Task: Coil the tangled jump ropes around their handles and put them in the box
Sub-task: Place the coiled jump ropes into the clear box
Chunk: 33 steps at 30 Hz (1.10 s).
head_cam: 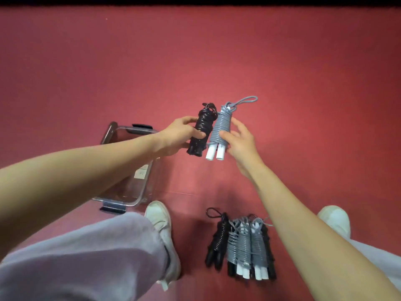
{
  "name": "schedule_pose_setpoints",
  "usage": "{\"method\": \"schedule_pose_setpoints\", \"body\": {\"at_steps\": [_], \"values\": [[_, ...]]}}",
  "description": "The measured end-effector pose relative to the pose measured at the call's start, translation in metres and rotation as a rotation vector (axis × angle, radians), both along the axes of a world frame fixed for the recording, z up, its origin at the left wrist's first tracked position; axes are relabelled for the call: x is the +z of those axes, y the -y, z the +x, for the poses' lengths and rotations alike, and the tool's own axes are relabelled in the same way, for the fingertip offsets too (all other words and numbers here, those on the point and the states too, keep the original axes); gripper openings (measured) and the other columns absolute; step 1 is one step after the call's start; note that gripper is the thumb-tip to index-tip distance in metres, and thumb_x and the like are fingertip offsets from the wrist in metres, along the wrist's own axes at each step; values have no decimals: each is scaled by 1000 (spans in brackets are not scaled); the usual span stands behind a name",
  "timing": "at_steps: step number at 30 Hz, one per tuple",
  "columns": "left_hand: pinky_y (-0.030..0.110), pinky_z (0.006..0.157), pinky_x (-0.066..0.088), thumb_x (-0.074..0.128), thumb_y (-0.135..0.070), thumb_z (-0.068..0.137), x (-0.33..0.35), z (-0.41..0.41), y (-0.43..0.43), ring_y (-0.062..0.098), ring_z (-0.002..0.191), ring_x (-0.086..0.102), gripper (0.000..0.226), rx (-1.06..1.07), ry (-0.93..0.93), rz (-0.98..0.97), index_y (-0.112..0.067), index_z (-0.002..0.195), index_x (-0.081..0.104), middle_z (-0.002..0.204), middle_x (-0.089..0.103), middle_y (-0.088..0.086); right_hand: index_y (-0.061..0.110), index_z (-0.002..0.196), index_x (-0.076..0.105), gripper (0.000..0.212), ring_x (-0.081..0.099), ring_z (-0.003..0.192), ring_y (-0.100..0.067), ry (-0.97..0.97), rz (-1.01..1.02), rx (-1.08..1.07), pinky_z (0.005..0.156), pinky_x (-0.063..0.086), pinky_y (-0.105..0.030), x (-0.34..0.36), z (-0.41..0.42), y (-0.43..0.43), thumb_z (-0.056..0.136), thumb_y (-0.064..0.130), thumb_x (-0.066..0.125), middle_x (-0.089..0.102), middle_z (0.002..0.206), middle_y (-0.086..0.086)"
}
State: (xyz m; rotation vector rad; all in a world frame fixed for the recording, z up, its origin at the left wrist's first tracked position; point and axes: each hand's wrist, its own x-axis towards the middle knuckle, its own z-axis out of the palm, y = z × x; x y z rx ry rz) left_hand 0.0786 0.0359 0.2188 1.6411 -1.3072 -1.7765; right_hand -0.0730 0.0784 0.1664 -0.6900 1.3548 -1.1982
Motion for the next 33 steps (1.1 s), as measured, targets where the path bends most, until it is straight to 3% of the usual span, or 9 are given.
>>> {"method": "schedule_pose_setpoints", "body": {"at_steps": [4, 8, 11, 14, 18, 20, 23, 29, 33], "values": [[22, 51, 53, 61, 6, 88, -17, 65, 19, 14, 66, 69, 47, 128, 26, -107, -10, 131, 48, 101, 64, 9, 15, 138, 47, 56, 64, 84, -23, 39, 17, 77, 83, 55, -43, -10, 58, 37, 87, -8, 57, 65, 99, -12], [20, 60, 52, 71, 0, 81, -55, 134, 17, 21, 91, 69, 41, 374, 84, -146, -6, 120, 58, 109, 66, 10, 26, 125, 45, 52, 62, 78, -20, 23, 109, 198, 72, 52, -36, -37, 128, 60, 86, -4, 62, 62, 92, -10], [13, 55, 49, 72, 0, 81, -73, 173, 10, 8, 79, 66, 37, 463, 90, -164, -8, 115, 60, 101, 67, 1, 29, 109, 43, 47, 62, 79, -18, -61, 144, 270, 74, 53, -30, -55, 171, 68, 83, -4, 64, 62, 93, -9], [10, 55, 48, 72, -1, 82, -88, 199, 4, -1, 70, 66, 33, 512, 106, -192, -13, 110, 60, 94, 67, -3, 20, 113, 40, 49, 57, 66, -9, -104, 140, 285, 60, 47, -13, -64, 201, 74, 80, -9, 62, 58, 81, -2], [10, 51, 48, 70, -1, 84, -110, 215, 1, -4, 63, 65, 31, 593, 99, -182, -12, 111, 60, 94, 63, -2, 26, 112, 39, 48, 61, 78, -20, -358, 166, 368, 80, 51, -33, -76, 226, 74, 77, 10, 68, 57, 77, 7], [19, 58, 54, 69, 0, 84, -124, 218, -3, 7, 77, 68, 33, 638, 73, -154, -13, 113, 59, 99, 63, 0, 26, 113, 41, 47, 63, 89, -25, -458, 161, 413, 85, 50, -40, -84, 235, 73, 77, 15, 69, 59, 86, 3], [40, 86, 57, 72, -1, 82, -149, 221, -8, 26, 103, 65, 36, 695, 50, -144, -16, 112, 60, 109, 64, 4, 24, 118, 39, 46, 61, 94, -29, -591, 167, 474, 79, 47, -36, -92, 244, 74, 82, 16, 67, 60, 96, -4], [15, 94, 46, 71, -5, 84, -182, 226, -13, 7, 103, 61, 33, 717, 143, -294, -18, 112, 60, 107, 65, -8, 19, 129, 36, 47, 57, 103, -35, -865, 61, 590, 84, 43, -39, -100, 269, 77, 89, 16, 62, 58, 115, -14], [13, 92, 40, 70, -7, 84, -200, 227, -12, 4, 102, 58, 35, 677, 259, -273, -15, 117, 61, 110, 64, -7, 15, 130, 34, 49, 55, 110, -37, -906, 143, 619, 82, 39, -36, -114, 278, 79, 90, 12, 60, 54, 122, -16]]}}
